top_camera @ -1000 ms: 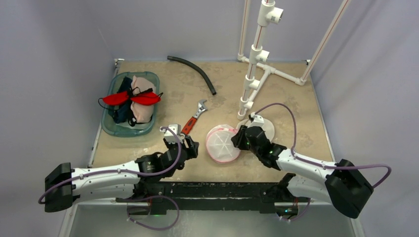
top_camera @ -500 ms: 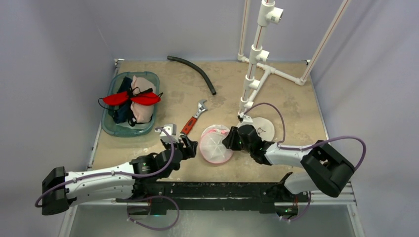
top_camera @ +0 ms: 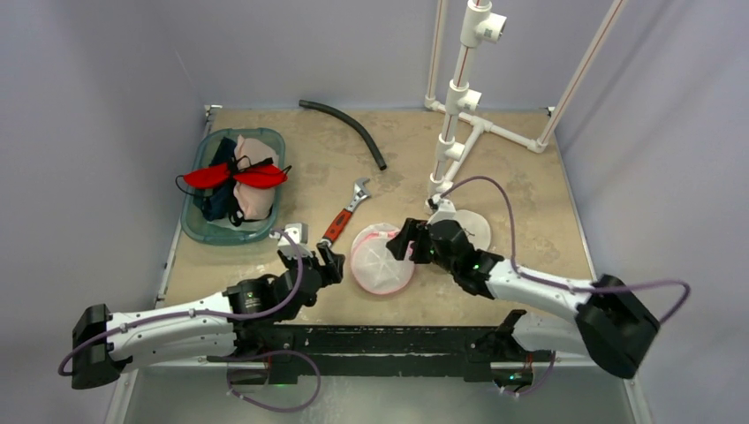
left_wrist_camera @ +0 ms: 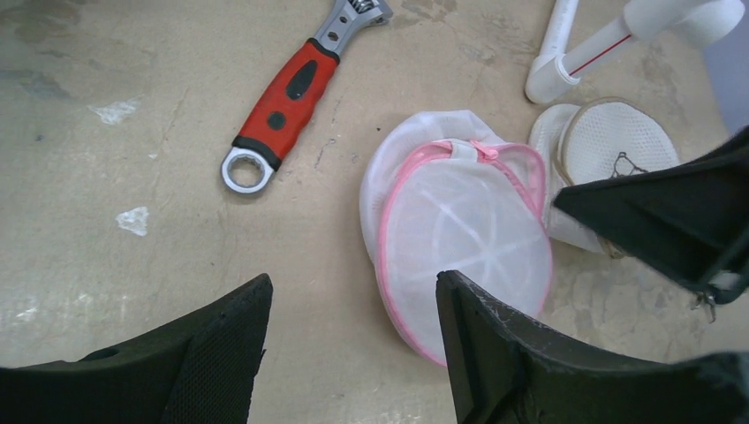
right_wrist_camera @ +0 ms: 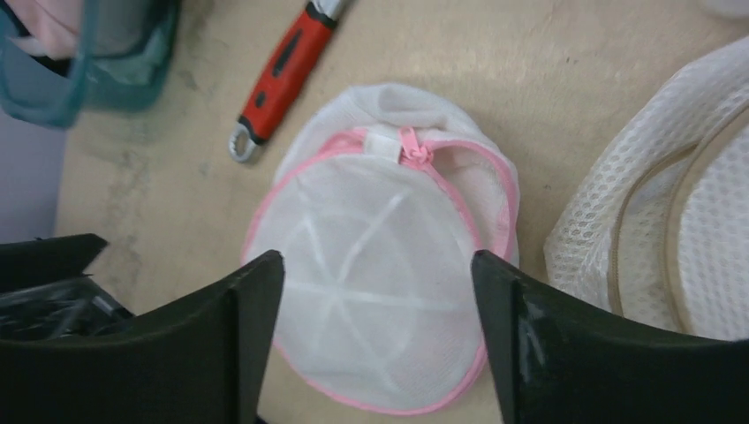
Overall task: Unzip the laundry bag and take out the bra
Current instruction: Close the laundry bag at the center of the board.
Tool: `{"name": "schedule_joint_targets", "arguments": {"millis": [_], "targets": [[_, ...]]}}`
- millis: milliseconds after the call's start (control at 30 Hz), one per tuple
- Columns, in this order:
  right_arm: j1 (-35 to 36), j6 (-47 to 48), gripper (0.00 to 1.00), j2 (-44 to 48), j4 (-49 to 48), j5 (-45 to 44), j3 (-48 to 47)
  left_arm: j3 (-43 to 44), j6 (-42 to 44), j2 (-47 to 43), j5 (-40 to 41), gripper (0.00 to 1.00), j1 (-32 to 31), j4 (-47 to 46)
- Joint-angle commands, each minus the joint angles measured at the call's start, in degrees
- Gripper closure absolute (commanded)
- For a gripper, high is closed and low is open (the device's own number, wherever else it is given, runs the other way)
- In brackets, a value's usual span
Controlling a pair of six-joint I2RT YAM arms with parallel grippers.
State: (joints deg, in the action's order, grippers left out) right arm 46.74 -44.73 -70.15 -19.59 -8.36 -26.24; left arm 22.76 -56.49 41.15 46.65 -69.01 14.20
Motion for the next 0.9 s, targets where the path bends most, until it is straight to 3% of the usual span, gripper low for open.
{"name": "schedule_joint_targets", "arguments": {"millis": [0, 100, 333, 400, 500, 633, 733, 867], "targets": [[0.1, 3.7, 0.13, 12.2, 13.0, -7.3, -5.8, 4.3, -0.4, -1.0, 3.7, 0.32, 0.1, 6.0], [0.0, 7.1, 0.02, 20.5, 19.3, -12.7, -8.8, 6.8, 0.0, -1.6, 5.6, 0.3, 0.1, 9.7], [0.1, 7.3, 0.02, 35.6, 30.8, -20.7, -11.6, 13.3, 0.8, -3.1, 12.9, 0.29, 0.1, 21.8], [0.1, 1.1, 0.02, 39.1, 32.9, -23.1, -10.9, 15.6, -1.1, -3.1, 16.3, 0.28, 0.1, 26.0], [0.0, -4.5, 0.02, 46.2, 29.4, -24.1, -8.1, 18.7, -1.7, -2.7, 20.5, 0.29, 0.1, 30.0], [0.1, -2.6, 0.02, 54.4, 23.0, -27.0, -5.4, 23.1, -2.4, 0.1, 26.2, 0.28, 0.1, 34.5], [0.1, 1.6, 0.02, 55.1, 21.5, -31.3, -5.7, 24.0, -1.7, 2.5, 30.6, 0.17, 0.1, 35.7], [0.1, 1.6, 0.02, 47.7, 27.9, -36.0, -10.0, 20.7, 4.2, 4.9, 38.0, 0.13, 0.1, 31.3]]}}
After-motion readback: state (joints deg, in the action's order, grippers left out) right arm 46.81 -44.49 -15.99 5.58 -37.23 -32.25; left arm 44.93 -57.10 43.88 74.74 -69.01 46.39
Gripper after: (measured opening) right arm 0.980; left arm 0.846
